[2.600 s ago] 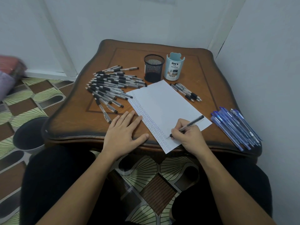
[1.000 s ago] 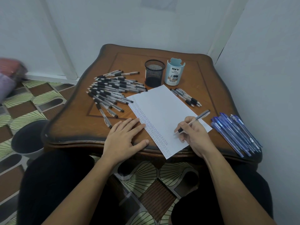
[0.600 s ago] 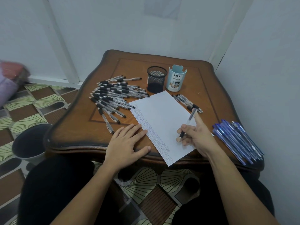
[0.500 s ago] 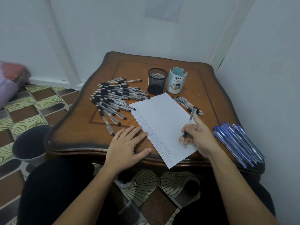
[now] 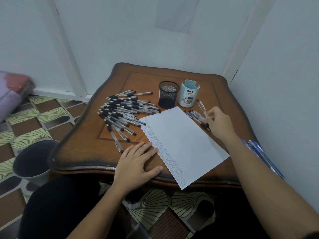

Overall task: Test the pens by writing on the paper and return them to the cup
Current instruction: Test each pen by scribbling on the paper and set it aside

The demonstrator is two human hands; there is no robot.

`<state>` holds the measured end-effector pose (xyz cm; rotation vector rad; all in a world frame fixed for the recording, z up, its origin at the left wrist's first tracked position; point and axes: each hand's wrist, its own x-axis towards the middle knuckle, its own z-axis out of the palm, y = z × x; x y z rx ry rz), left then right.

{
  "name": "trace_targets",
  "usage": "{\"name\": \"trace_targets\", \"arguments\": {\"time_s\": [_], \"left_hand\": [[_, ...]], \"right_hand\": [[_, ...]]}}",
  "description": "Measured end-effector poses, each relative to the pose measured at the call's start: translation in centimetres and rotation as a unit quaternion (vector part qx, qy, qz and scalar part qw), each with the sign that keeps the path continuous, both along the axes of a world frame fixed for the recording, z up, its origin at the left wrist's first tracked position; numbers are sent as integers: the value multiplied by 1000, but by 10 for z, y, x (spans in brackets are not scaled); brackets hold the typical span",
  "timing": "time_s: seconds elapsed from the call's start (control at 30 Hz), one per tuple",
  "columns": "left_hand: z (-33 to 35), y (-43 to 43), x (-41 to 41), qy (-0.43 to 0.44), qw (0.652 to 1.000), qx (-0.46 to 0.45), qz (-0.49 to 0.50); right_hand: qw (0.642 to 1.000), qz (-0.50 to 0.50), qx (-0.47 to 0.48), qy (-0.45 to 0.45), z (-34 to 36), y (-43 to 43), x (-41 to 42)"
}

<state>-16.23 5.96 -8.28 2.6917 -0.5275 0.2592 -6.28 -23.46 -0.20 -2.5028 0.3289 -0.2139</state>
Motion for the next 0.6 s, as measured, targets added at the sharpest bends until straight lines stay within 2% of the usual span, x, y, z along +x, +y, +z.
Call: {"name": "trace_targets", "arguments": {"time_s": [0.13, 0.33, 0.4, 0.47, 0.53, 0.6], "left_hand": [[1, 0, -1, -2, 1000, -12, -1], [0, 0, 0, -5, 1000, -17, 2], [0, 0, 0, -5, 1000, -20, 3], [0, 0, 1, -7, 1000, -23, 4], [0, 0, 1, -5, 1000, -22, 4], [0, -1, 1, -4, 1000, -23, 5]], "right_hand": [[994, -56, -89, 7, 2, -4, 30], [976, -43, -163, 134, -12, -13, 49], [970, -64, -196, 127, -10, -4, 51], [961, -70, -260, 66, -6, 11, 53], [966, 21, -258, -8, -5, 33, 56], [977, 170, -126, -9, -6, 64, 54]]}}
